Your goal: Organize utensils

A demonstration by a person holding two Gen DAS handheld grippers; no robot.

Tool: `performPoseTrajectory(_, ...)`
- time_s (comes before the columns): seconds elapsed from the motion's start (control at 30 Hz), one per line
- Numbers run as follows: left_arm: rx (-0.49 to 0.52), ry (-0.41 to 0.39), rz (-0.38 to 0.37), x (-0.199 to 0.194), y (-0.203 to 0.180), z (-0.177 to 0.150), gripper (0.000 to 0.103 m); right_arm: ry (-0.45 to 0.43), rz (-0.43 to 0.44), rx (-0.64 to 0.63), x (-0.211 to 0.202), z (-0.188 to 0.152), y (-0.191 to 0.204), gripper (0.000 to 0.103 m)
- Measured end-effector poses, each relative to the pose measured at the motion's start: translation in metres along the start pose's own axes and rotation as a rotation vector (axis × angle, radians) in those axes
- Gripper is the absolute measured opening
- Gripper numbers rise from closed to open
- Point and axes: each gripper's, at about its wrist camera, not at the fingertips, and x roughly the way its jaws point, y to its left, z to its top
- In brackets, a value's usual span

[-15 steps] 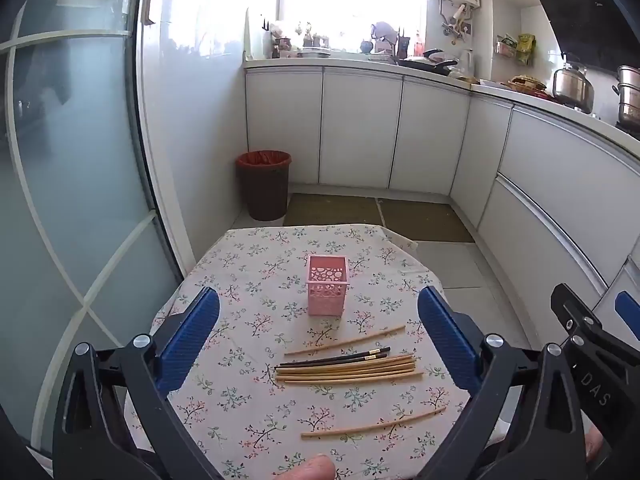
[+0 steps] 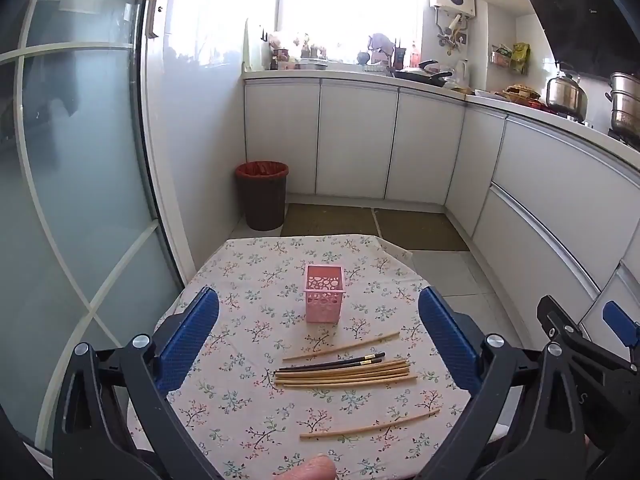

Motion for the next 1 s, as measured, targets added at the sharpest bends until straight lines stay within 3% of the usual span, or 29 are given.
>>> performPoseTrajectory(1.0,-0.001,0.031,0.012,0.0052,-0.0015,-0.0029,0.096,0.018,0.031,0.027,0.0025,-0.0037,-0.0029,0.096)
